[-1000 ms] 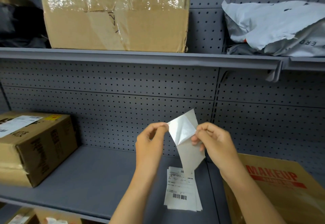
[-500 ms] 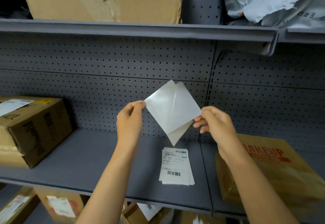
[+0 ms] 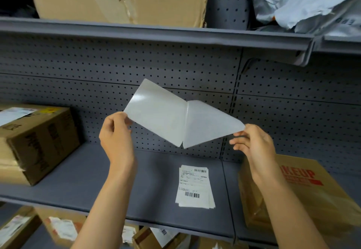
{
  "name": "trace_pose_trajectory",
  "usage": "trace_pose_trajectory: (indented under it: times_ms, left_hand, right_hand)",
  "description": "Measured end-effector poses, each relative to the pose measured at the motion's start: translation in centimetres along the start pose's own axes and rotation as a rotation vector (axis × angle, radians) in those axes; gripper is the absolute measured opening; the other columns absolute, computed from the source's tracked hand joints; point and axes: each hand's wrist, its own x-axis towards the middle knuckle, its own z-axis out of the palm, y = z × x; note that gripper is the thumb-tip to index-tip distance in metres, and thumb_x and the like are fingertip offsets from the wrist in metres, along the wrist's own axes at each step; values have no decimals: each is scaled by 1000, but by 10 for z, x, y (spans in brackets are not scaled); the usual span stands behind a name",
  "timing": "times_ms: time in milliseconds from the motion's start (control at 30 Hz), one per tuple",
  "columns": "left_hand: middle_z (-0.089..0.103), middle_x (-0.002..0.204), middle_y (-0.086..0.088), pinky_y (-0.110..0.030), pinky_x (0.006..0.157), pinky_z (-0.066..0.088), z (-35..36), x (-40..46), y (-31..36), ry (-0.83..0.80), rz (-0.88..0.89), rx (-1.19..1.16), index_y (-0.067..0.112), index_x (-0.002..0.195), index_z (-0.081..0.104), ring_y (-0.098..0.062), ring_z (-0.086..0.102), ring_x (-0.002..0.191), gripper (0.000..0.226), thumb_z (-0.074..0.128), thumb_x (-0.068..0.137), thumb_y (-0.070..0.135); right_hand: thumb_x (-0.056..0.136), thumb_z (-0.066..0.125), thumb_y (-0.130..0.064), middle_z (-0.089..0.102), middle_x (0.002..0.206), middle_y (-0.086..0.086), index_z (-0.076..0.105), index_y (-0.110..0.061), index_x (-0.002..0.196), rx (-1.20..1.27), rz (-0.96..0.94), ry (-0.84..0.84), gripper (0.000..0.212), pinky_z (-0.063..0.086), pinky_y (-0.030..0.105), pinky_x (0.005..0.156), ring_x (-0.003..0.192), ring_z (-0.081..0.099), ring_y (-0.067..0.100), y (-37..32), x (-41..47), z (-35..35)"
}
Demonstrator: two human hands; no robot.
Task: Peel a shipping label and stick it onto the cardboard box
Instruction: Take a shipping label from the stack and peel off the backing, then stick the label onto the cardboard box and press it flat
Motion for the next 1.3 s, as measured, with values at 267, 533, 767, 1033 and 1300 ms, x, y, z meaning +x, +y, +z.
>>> trace_pose_trajectory:
  times_ms: [267,533,767,1033,1300]
  left_hand:
    - [38,63,7,-28,59,32,-19,14,7,14,-57,-100,19,70,45,-8,36,48,20,51,89,20]
    - [37,64,8,-23,54,30,-32,7,16,-14,65,-107,22,69,41,-6,35,52,19,44,87,15]
    - [41,49,15,-24,57,33,-34,1,13,-40,21,-124,22,66,44,-6,38,48,26,42,90,12]
    - [44,54,14,-28,62,34,-40,-9,-3,-114,32,-32,21,68,44,-6,39,53,24,47,91,16]
    - [41,53,13,-30,66,37,-36,-18,-17,-119,-75,17,20,67,41,-9,37,54,27,47,93,16]
  right_hand:
    - [95,40,-6,70,58,-5,56,-13,87,260,-69,36,19,51,26,57,57,65,12,-9,-1,-12]
    - [96,36,-5,55,77,0,54,-16,78,259,-158,48,28,55,25,56,64,62,10,-6,0,-3]
    - [92,43,-25,66,62,5,57,-22,69,-755,-259,-99,27,48,33,57,59,63,23,44,0,13]
    - [85,65,-26,73,71,-1,73,-17,73,-1080,-55,-363,17,56,28,65,70,68,16,124,0,33]
    - [90,62,-20,48,45,0,51,-16,46,-1096,-247,-353,45,48,33,49,47,48,18,137,5,40]
